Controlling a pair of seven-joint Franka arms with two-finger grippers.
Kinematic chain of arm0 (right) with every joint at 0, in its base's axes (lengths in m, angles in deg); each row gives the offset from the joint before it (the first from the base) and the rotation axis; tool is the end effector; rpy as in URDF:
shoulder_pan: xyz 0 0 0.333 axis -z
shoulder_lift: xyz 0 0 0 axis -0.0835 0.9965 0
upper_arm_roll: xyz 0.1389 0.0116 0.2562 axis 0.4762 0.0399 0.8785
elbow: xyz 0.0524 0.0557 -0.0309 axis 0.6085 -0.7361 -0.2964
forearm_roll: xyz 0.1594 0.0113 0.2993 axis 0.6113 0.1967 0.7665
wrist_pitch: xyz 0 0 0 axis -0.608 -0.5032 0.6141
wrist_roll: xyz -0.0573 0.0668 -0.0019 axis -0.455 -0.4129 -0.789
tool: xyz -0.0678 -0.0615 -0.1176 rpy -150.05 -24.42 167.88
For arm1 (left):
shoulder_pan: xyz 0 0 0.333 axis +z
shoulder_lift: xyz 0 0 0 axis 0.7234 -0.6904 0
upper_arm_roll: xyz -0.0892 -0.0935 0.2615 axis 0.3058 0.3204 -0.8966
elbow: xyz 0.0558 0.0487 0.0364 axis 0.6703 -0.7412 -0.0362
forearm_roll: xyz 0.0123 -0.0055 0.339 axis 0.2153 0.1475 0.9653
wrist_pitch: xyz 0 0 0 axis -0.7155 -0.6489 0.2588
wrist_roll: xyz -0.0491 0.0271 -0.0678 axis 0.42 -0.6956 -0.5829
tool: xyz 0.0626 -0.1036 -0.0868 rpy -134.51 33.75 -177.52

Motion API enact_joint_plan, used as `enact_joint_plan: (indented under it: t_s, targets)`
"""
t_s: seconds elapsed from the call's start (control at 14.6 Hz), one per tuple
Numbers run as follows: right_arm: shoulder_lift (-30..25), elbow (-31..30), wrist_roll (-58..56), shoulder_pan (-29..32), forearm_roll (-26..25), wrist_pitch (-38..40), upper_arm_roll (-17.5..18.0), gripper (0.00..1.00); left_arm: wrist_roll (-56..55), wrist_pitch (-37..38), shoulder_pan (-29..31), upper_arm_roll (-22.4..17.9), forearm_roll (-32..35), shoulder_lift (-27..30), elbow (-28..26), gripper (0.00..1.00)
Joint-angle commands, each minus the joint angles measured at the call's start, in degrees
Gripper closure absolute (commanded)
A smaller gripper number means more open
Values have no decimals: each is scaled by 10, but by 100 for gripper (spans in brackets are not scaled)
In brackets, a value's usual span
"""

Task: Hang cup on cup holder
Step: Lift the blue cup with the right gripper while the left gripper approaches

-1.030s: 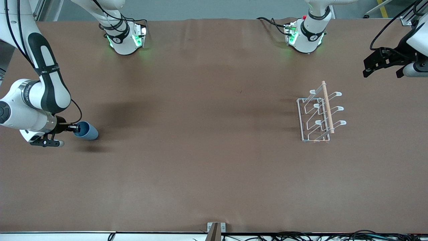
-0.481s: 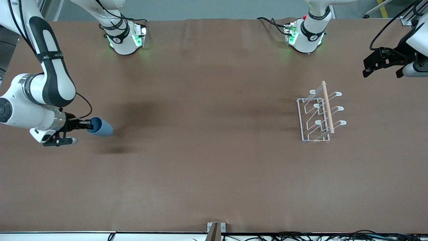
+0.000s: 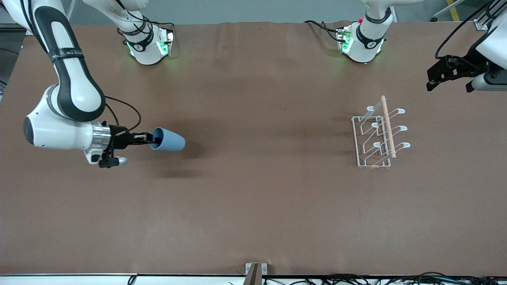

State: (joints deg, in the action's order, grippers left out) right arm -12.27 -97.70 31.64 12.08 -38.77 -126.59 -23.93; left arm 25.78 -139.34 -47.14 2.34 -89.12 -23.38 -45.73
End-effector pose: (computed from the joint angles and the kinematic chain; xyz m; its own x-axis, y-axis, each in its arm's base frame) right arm 0.5194 0.1314 0.3174 0.9727 0.0631 -0.2232 -0.0967 -0.7642 -0.6376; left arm 0.4709 -0.0653 0.5962 0.9957 -0.0921 0.0073 -0.0920 -0.9957 -0.0132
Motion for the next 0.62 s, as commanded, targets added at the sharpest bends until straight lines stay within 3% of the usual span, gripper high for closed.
enact_joint_plan:
  t_s: [0.0,0.27,0.55]
  targets:
    - [-5,-2,-6,-3,93,6,32,99,-2,5,-43,7,-4,-13,11,0]
    - [3,-1,-11,-39,212,12,34,100,-8,2,-144,26,-5,-26,11,0]
    - [31,-1,-50,-48,310,72,33,100,2,-68,-226,30,-94,-78,29,0]
